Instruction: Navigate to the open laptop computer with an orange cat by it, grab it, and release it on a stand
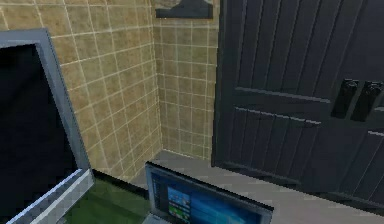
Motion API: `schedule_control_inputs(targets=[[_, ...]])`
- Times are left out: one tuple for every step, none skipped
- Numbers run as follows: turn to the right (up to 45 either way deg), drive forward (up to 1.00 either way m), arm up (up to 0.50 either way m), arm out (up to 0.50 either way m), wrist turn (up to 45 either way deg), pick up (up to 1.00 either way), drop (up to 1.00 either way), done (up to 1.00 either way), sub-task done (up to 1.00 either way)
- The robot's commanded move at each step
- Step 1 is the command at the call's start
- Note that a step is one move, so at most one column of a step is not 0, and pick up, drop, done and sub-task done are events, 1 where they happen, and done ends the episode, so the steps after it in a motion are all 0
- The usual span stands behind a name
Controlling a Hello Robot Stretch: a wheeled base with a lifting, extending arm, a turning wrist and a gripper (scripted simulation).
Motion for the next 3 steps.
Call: schedule_control_inputs(targets=[[45.0,0.00,0.00,0.00,0.0,0.00,0.00,0.00,0.00],[3.0,0.00,0.00,0.00,0.0,0.00,0.00,0.00,0.00],[-45.0,0.00,0.00,0.00,0.0,0.00,0.00,0.00,0.00]])
